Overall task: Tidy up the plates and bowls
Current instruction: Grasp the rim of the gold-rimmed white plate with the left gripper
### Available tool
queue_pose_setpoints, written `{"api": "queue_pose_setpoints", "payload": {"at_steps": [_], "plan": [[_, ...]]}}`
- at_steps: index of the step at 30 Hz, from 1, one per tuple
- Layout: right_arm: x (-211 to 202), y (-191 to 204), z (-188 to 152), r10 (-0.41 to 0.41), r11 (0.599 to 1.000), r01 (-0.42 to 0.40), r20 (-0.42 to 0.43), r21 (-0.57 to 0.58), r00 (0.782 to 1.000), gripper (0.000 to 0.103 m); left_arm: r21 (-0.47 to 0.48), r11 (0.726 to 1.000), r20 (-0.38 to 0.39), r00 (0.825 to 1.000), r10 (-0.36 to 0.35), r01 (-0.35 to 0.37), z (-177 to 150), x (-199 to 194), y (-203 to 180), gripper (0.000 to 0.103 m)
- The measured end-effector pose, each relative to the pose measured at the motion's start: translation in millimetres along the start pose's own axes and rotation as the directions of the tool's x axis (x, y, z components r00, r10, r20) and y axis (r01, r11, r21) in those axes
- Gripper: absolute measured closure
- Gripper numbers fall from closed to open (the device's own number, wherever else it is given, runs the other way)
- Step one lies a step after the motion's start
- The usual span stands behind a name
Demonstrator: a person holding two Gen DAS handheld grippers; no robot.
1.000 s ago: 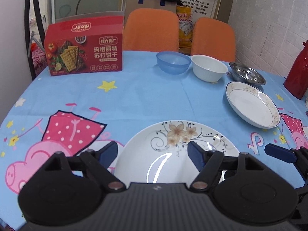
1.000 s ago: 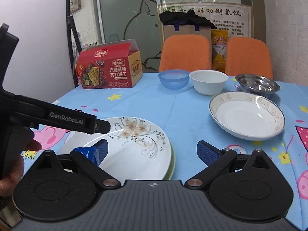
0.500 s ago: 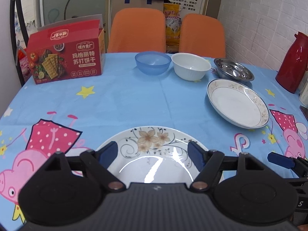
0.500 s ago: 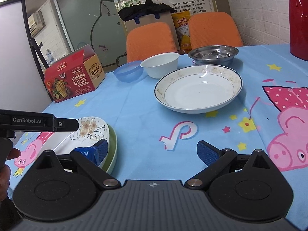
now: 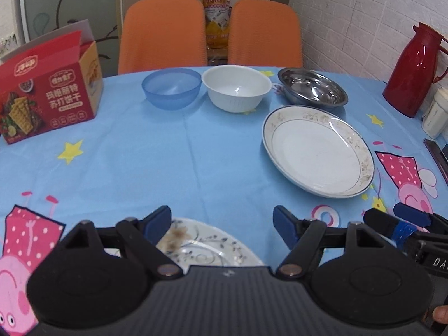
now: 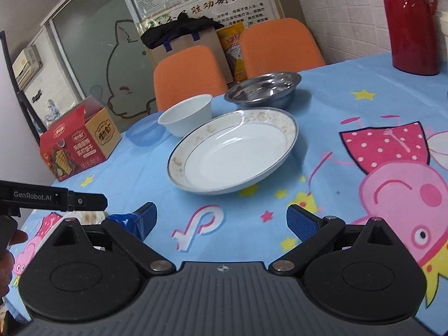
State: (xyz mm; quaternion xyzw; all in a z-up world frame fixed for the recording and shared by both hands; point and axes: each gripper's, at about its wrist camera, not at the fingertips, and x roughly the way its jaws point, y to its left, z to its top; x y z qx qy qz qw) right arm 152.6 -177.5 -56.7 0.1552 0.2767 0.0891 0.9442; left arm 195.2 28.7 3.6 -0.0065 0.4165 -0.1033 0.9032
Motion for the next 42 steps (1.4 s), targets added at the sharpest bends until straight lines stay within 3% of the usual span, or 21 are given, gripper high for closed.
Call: {"api": "queue_pose_setpoints", "payload": {"at_steps": [6, 10, 13, 22, 42], "plan": [[39, -25, 39, -0.097, 0.995, 0.097, 0.001, -0.002, 0.995, 0.016, -0.002, 0.996, -0.057, 0.994, -0.088, 0.088, 47, 67, -17, 0.03], [72, -35, 52, -0.126, 0.992, 0.125, -0.062, -0.02, 0.99, 0.016, -0.001, 0.994, -0.105, 0.988, -0.113, 0.113, 65, 106, -24, 0.03], [88, -33, 52, -0.137, 0.99, 0.133, -0.086, -0.055, 0.987, 0.015, -0.004, 0.996, -0.117, 0.989, -0.091, 0.091, 70, 124, -25, 0.03], [98, -19, 46, -0.192, 0.962, 0.171, -0.083, -0.213, 0.978, 0.013, 0.047, 0.997, -0.072, 0.996, -0.055, 0.058, 70, 128, -32, 0.03], [109, -4, 46, -0.151, 0.959, 0.128, -0.075, -0.253, 0.986, 0.013, 0.063, 0.995, -0.043, 0.997, -0.068, 0.071, 67, 126, -32, 0.032]]}}
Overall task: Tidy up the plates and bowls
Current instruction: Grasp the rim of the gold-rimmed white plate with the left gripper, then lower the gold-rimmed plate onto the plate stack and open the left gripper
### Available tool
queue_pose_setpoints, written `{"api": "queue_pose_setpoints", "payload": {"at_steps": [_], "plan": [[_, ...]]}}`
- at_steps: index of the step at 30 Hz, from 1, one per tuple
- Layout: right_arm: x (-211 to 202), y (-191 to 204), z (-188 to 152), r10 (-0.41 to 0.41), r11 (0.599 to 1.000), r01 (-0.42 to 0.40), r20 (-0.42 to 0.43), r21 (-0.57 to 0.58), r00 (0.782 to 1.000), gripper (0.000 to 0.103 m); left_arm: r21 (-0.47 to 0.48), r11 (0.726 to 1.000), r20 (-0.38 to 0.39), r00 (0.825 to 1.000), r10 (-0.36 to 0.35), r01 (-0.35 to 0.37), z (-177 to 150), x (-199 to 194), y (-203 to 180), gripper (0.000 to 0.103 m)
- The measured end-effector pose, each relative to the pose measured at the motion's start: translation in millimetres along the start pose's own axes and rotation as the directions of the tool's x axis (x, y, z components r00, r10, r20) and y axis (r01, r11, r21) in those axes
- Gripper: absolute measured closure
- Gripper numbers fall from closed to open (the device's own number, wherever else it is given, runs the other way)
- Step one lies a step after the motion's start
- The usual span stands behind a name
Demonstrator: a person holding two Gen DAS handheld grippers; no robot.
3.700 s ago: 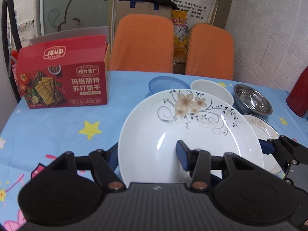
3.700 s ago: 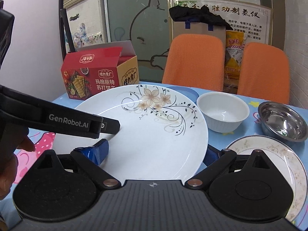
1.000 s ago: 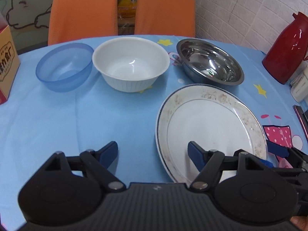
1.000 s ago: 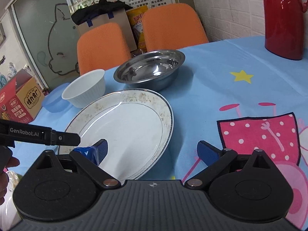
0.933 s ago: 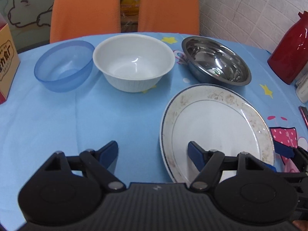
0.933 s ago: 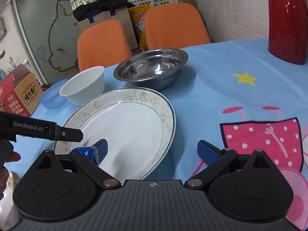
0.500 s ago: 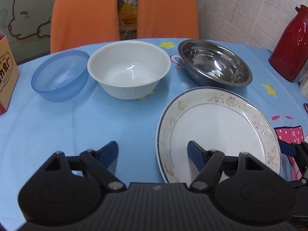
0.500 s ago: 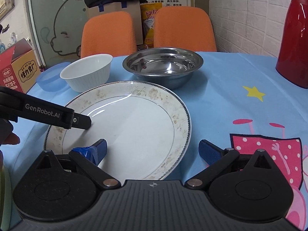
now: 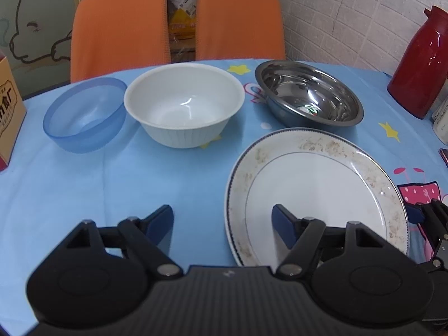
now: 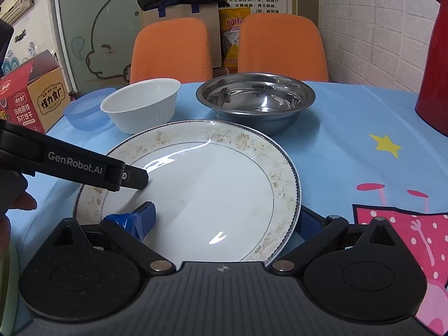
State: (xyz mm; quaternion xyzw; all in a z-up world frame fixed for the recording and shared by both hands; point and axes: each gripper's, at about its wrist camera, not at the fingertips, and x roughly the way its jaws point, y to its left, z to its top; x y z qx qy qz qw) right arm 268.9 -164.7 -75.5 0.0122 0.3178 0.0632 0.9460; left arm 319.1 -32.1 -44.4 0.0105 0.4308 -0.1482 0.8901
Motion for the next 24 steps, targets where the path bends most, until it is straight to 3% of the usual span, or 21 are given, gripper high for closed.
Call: {"api": "queue_pose_setpoints", "payload": {"at_steps": [4, 6, 10, 16, 19, 24], "plan": [[0, 1, 0, 0.004, 1.0, -0.004, 0.0, -0.004, 1.0, 0.013, 0.02, 1.0, 0.009, 1.0, -0.006, 0.006, -1, -2, -3, 0.039], [1, 4, 0, 0.006, 1.0, -0.006, 0.002, -0.014, 1.0, 0.013, 0.058, 0.998, 0.013, 0.999, -0.033, 0.032, -1, -4, -13, 0.058], [0, 4, 1, 0.0, 1.0, 0.0, 0.005, 0.005, 1.0, 0.015, 0.047, 0.999, -0.004, 1.0, -0.014, 0.014, 1, -4, -23, 0.06], [-23, 5, -4, 0.01, 0.997, -0.011, 0.019, 0.078, 1.0, 0.015, 0.004, 0.998, -0.045, 0.997, -0.065, 0.066, -10, -20, -19, 0.064], [-41, 18, -9, -0.017, 0.998, 0.014, 0.049, 0.055, 0.999, 0.015, 0.0, 0.997, -0.026, 0.997, -0.078, 0.078, -20, -38, -18, 0.064], [-64, 37, -15, 0.01, 0.999, -0.014, 0.07, 0.053, 0.998, 0.014, -0.001, 0.999, 0.015, 0.999, -0.047, 0.047, -35, -73, -10, 0.067]]}}
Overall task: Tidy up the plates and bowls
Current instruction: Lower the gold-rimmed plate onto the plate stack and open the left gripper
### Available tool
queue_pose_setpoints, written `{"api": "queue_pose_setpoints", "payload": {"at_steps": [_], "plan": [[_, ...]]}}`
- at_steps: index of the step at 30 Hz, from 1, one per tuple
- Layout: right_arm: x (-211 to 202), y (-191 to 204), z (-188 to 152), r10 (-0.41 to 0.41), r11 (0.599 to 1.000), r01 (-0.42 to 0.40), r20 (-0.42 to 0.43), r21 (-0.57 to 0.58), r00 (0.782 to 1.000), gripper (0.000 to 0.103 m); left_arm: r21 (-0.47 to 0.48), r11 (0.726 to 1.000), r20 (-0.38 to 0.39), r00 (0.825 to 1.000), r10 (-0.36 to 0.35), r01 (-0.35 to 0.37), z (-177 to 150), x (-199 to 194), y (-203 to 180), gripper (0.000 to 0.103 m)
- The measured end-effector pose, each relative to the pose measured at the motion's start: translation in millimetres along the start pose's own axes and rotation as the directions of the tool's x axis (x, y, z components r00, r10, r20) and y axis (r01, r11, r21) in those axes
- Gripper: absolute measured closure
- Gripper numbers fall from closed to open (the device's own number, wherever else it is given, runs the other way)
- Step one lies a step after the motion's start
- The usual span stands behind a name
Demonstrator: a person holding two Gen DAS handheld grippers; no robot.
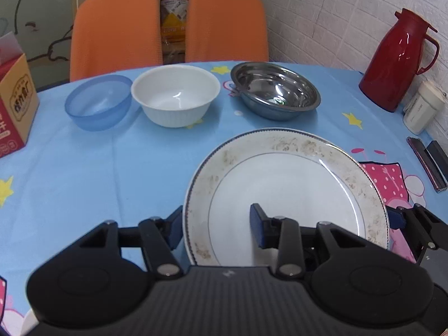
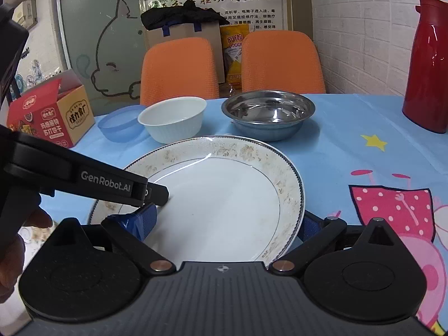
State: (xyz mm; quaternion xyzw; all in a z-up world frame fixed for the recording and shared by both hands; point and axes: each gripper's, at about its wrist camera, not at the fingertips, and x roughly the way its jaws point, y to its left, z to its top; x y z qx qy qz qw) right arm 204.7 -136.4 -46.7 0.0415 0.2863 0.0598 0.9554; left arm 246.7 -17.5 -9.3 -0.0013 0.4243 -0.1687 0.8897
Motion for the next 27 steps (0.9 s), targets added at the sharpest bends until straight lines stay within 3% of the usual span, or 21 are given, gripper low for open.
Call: {"api": "queue_pose_setpoints", "payload": {"at_steps": [7, 13, 21, 27], "plan": [[-35, 50, -3, 0.08, 0.996, -0.078, 0.043, -0.045, 0.996, 0.014, -0.045, 0.996, 0.067, 0.995, 0.074, -0.071, -32, -70, 32, 0.067], [-56, 99, -21, 0.172, 0.981, -0.169, 0.033, -0.092, 0.984, 0.014, -0.119, 0.983, 0.075, 0.986, 0.148, -0.139, -75, -116, 69, 0.066], [-64, 144, -47, 0.242, 0.962, -0.244, -0.03, -0.126, 0.97, 0.014, -0.217, 0.961, 0.046, 0.982, 0.185, -0.171, -124, -140, 106, 0.066], [-64, 159, -56, 0.257, 0.952, -0.263, -0.062, -0.153, 0.964, 0.014, -0.242, 0.956, 0.04, 0.983, 0.181, -0.167, -136, -137, 118, 0.066]]}}
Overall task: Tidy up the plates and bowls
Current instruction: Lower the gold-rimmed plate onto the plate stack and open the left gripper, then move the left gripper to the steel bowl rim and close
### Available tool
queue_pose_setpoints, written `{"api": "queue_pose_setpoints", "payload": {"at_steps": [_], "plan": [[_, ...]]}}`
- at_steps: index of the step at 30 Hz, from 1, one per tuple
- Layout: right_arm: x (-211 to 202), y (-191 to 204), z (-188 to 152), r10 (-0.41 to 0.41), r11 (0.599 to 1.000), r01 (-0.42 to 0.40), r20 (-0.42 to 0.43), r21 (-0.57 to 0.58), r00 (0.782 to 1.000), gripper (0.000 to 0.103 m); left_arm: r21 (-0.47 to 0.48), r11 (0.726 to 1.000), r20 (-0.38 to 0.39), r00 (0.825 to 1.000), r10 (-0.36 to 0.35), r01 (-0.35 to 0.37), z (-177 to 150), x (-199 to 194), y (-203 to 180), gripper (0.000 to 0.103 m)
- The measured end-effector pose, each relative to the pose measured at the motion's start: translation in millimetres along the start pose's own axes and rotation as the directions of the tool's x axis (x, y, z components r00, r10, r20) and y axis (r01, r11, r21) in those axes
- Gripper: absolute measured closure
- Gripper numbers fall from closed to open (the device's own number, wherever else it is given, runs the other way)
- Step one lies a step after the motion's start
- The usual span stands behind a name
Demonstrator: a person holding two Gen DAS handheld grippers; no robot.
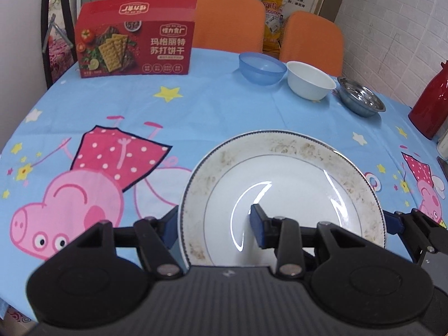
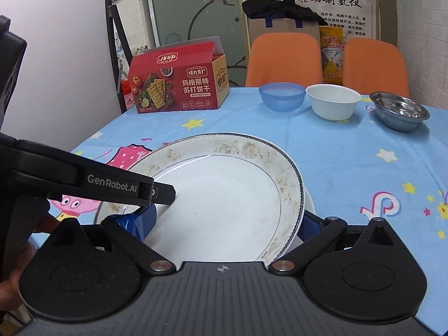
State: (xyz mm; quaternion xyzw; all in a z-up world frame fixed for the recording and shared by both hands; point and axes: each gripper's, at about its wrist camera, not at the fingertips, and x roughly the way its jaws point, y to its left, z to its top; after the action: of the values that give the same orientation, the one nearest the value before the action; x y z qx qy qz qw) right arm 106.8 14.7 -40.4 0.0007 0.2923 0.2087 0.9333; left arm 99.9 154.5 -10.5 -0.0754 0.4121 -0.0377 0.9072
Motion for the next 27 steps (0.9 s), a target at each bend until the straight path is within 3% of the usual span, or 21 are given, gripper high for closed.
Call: {"api": "queue_pose_setpoints", "payload": {"at_steps": [10, 13, 18, 22, 24, 27], "plan": [[14, -9, 0, -0.018, 1.0, 0.018, -0.03, 0.008, 0.999, 0.014, 0.002, 0.999, -0.017, 0.999, -0.038, 0.039, 1, 21, 1, 0.063], [14, -9, 0, -0.021, 1.0, 0.021, -0.026, -0.003, 0.999, 0.015, 0.002, 0.998, -0.012, 0.998, -0.057, 0.057, 2, 21, 3, 0.055], [15, 6, -2, -0.094, 0.986, 0.087, -0.043, -0.143, 0.995, 0.015, -0.005, 0.998, 0.034, 0.997, -0.063, 0.063, 8, 9, 4, 0.045], [3, -8, 2, -0.095, 0.994, 0.095, 0.016, -0.05, 0.995, 0.015, 0.0, 0.999, 0.071, 0.996, -0.054, 0.054, 11, -3, 2, 0.044], [-2, -9, 4, -0.109, 0.99, 0.112, 0.033, -0.083, 0.993, 0.015, 0.001, 0.998, 0.08, 0.995, -0.057, 0.057, 11, -7, 1, 0.044], [-14, -13, 7, -0.054, 0.997, 0.058, 0.064, -0.052, 0.996, 0.015, 0.002, 0.998, 0.081, 0.995, -0.062, 0.062, 10, -9, -3, 0.043]]}}
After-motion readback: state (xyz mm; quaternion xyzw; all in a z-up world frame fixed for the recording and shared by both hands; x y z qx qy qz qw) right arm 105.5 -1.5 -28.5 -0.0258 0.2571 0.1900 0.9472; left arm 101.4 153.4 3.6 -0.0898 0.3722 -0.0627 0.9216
